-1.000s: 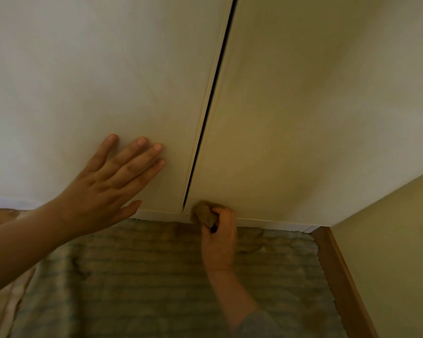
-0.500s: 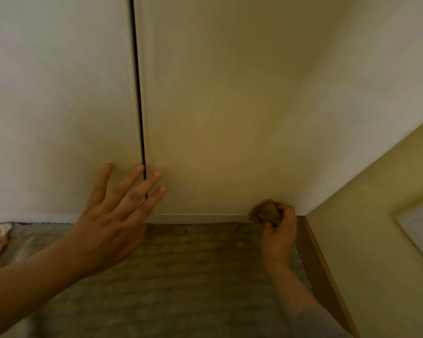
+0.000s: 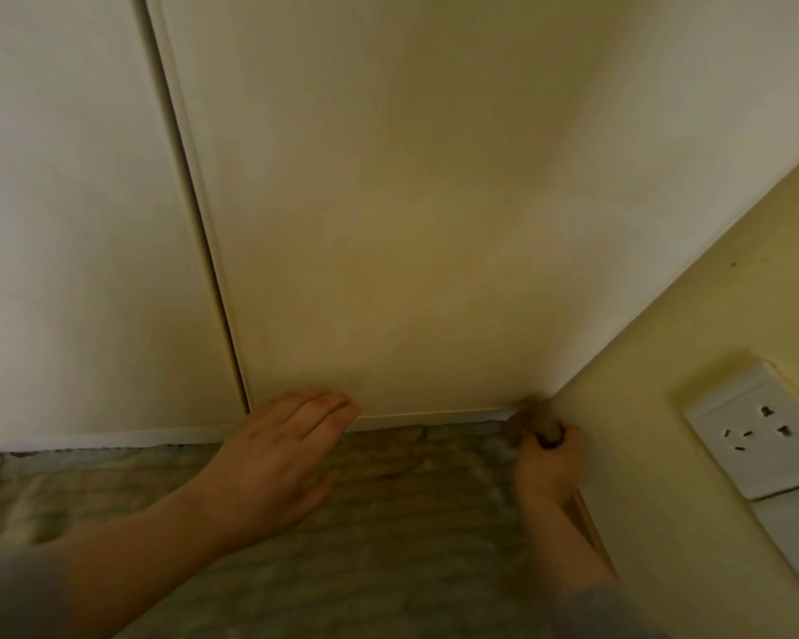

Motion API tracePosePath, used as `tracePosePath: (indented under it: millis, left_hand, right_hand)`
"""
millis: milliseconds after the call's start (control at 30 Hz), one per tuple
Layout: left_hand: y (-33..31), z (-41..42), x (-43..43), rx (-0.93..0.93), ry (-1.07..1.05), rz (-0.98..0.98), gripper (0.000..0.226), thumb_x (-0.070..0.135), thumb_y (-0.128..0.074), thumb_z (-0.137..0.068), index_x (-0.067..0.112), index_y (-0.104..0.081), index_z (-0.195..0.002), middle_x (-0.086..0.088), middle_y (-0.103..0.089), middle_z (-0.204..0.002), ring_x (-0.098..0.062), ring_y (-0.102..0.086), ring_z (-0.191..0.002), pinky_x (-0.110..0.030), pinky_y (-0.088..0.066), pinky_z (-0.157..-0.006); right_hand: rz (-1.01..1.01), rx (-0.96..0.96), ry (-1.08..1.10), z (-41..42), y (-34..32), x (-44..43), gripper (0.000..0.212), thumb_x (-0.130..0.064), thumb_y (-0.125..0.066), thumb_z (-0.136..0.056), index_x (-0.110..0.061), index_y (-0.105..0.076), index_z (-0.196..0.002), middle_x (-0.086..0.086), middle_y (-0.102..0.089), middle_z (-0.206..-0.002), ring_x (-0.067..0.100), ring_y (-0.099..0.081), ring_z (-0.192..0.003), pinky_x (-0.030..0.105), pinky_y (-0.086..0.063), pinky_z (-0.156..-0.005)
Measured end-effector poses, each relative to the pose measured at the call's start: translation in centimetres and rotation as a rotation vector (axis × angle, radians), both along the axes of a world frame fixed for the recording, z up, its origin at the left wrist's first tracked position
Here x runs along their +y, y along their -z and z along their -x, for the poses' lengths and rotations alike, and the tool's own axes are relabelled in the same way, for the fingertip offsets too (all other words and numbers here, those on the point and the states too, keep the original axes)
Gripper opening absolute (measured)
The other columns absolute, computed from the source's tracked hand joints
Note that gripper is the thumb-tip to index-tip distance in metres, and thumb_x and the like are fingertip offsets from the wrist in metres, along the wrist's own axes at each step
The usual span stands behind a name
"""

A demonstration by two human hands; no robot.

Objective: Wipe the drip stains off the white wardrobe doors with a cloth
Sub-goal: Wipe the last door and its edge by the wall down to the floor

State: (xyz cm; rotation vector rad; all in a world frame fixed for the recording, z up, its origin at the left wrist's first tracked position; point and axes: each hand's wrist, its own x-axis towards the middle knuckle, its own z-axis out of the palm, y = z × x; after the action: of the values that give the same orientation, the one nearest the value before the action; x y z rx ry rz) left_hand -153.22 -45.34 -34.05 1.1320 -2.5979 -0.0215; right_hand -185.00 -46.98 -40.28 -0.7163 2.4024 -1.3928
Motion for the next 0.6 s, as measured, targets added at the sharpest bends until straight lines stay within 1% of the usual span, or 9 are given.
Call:
tracePosePath:
  millis: [67, 133, 200, 300, 400, 433, 533, 567, 600]
  left_hand:
    - [-1.0, 0.9, 0.0, 0.007, -0.017, -0.072, 0.059, 0.045, -0.046, -0.080, 0.012, -0.058, -0.128, -0.005, -0.068, -0.120, -0.019, -0.062, -0.106, -0.031, -0.055, -0.086]
    - [-3.1, 1.1, -0.3, 0.000, -0.067, -0.217, 0.058, 0.048, -0.046, -0.081, 0.012, -0.064, -0.123, -0.005, -0.070, -0.115, -0.021, -0.070, -0.095, -0.034, -0.058, -0.078]
    - [-5.8, 0.9, 0.1, -0.006, -0.149, -0.378, 0.060, 0.051, -0.044, -0.082, 0.012, -0.067, -0.120, -0.005, -0.070, -0.112, -0.022, -0.072, -0.090, -0.033, -0.059, -0.074]
    - [-10.4, 0.3, 1.6, 0.023, -0.240, -0.570, 0.070, 0.060, -0.036, -0.083, 0.012, -0.065, -0.124, -0.005, -0.068, -0.112, -0.024, -0.068, -0.093, -0.037, -0.058, -0.078]
    - [-16.7, 0.0, 3.0, 0.018, -0.289, -0.617, 0.068, 0.062, -0.037, -0.086, 0.014, -0.065, -0.124, -0.005, -0.069, -0.112, -0.025, -0.068, -0.093, -0.037, -0.057, -0.080]
    - [-19.6, 0.0, 3.6, 0.013, -0.314, -0.652, 0.065, 0.060, -0.040, -0.087, 0.015, -0.061, -0.130, -0.005, -0.066, -0.120, -0.026, -0.066, -0.101, -0.035, -0.054, -0.085]
    - [-28.3, -0.5, 5.7, 0.019, -0.394, -0.782, 0.063, 0.051, -0.049, -0.094, 0.019, -0.042, -0.147, -0.005, -0.051, -0.144, -0.023, -0.055, -0.123, -0.031, -0.043, -0.100]
    - [-31.7, -0.6, 6.5, 0.004, -0.420, -0.822, 0.061, 0.046, -0.051, -0.097, 0.020, -0.037, -0.150, -0.003, -0.047, -0.147, -0.021, -0.052, -0.126, -0.029, -0.041, -0.102]
    - [-34.8, -0.9, 7.2, 0.039, -0.438, -0.838, 0.060, 0.044, -0.052, -0.098, 0.022, -0.034, -0.151, -0.002, -0.044, -0.150, -0.019, -0.050, -0.128, -0.028, -0.040, -0.102]
  right_hand:
    - [-0.070, -0.065, -0.040, -1.5, -0.5, 2.1, 0.035, -0.004, -0.067, -0.082, -0.002, -0.061, -0.117, 0.023, -0.065, -0.111, 0.040, -0.059, -0.104, 0.041, -0.043, -0.085]
    - [-0.120, -0.103, -0.077, -3.1, -2.7, 3.9, 0.035, -0.004, -0.067, -0.083, -0.007, -0.063, -0.117, 0.016, -0.066, -0.106, 0.036, -0.061, -0.100, 0.036, -0.045, -0.080]
    - [-0.151, -0.147, -0.150, -4.8, -6.5, 5.7, 0.026, 0.002, -0.066, -0.084, -0.008, -0.064, -0.107, 0.005, -0.065, -0.090, 0.028, -0.061, -0.090, 0.028, -0.043, -0.069]
    - [-0.255, -0.195, -0.189, -6.7, -13.2, 8.4, 0.025, 0.003, -0.065, -0.084, -0.016, -0.059, -0.099, -0.014, -0.054, -0.076, 0.018, -0.055, -0.078, 0.019, -0.037, -0.058]
    - [-0.298, -0.237, -0.216, -8.0, -20.7, 10.2, 0.026, 0.000, -0.067, -0.084, -0.017, -0.060, -0.103, -0.015, -0.055, -0.079, 0.006, -0.053, -0.072, 0.011, -0.035, -0.055]
    - [-0.295, -0.251, -0.224, -8.2, -23.6, 10.8, 0.025, -0.001, -0.067, -0.085, -0.017, -0.059, -0.102, -0.013, -0.056, -0.080, 0.004, -0.053, -0.072, 0.011, -0.036, -0.056]
    - [-0.281, -0.288, -0.262, -9.1, -33.5, 12.1, 0.023, 0.000, -0.067, -0.085, -0.015, -0.060, -0.100, -0.006, -0.061, -0.084, 0.015, -0.058, -0.079, 0.015, -0.044, -0.061]
    - [-0.277, -0.298, -0.277, -9.4, -37.1, 12.3, 0.026, 0.000, -0.068, -0.085, -0.014, -0.060, -0.106, -0.004, -0.062, -0.088, 0.016, -0.060, -0.082, 0.019, -0.050, -0.066]
    - [-0.271, -0.303, -0.292, -9.8, -40.4, 12.7, 0.029, -0.001, -0.068, -0.085, -0.011, -0.061, -0.111, 0.000, -0.064, -0.093, 0.019, -0.062, -0.085, 0.028, -0.055, -0.072]
